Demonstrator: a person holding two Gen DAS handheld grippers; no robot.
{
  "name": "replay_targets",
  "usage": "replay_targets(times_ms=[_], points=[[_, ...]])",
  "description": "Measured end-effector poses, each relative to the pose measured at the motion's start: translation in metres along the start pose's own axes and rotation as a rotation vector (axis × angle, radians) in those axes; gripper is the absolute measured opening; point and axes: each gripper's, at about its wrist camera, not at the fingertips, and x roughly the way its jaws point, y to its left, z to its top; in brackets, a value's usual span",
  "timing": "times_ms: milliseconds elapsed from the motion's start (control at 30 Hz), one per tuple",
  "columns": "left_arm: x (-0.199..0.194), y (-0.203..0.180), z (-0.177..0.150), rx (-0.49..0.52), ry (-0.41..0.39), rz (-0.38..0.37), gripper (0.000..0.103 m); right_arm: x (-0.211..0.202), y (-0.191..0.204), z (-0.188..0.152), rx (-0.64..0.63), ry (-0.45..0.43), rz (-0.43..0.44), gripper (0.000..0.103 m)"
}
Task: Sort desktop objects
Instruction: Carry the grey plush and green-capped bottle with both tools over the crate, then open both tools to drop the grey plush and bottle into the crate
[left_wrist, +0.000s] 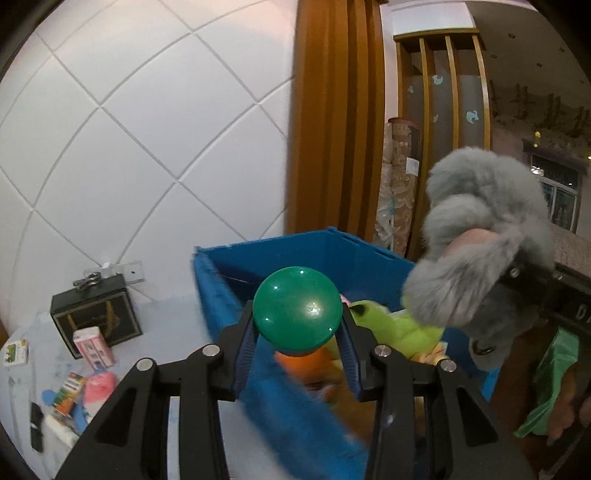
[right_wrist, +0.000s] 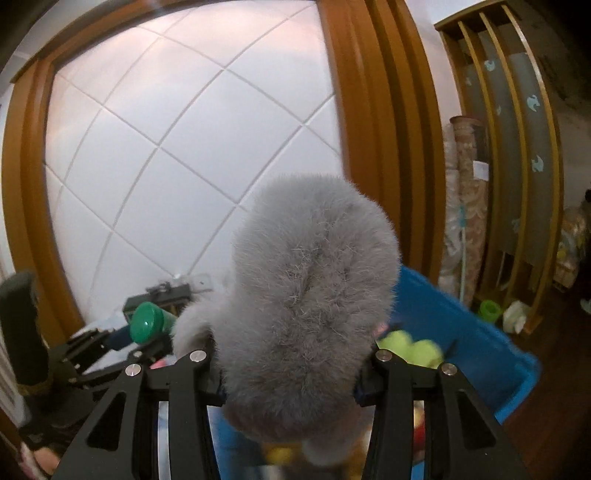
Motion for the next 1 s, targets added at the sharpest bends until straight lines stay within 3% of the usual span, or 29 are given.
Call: replay_targets(times_ms=[200, 367, 533, 833, 900, 967, 1000], points=[[0.042, -0.083, -0.012, 0.001, 0.112, 0.069, 0.040, 0.027, -0.089, -0.013, -0.031, 0.090, 0.055, 0.046], [0.069, -0.111, -0.026, 0.021, 0.207, 0.147, 0.040, 0.063, -0.135, -0.037, -0.046, 0.209, 0.104, 0.046], [0.079, -0.128, -0.037, 0.033, 0.251, 0.193, 0.040, 0.089, -0.149, -0.070, -0.068, 0.327, 0.115, 0.046], [0.086, -0.142, -0.053, 0.040, 0.287, 0.262, 0.040, 0.098, -0.157, -0.089, -0.123, 0.400, 0.121, 0.053], [0.084, -0.144, -0.054, 0.036, 0.290, 0.262, 0.045, 0.096, -0.157, -0.091, -0.128, 0.405, 0.120, 0.055], [0.082, -0.145, -0.056, 0.032, 0.294, 0.269, 0.064, 0.094, -0.158, -0.092, -0.132, 0.408, 0.115, 0.059], [0.080, -0.145, -0.057, 0.034, 0.286, 0.275, 0.066, 0.093, -0.159, -0.092, -0.131, 0.406, 0.113, 0.066]])
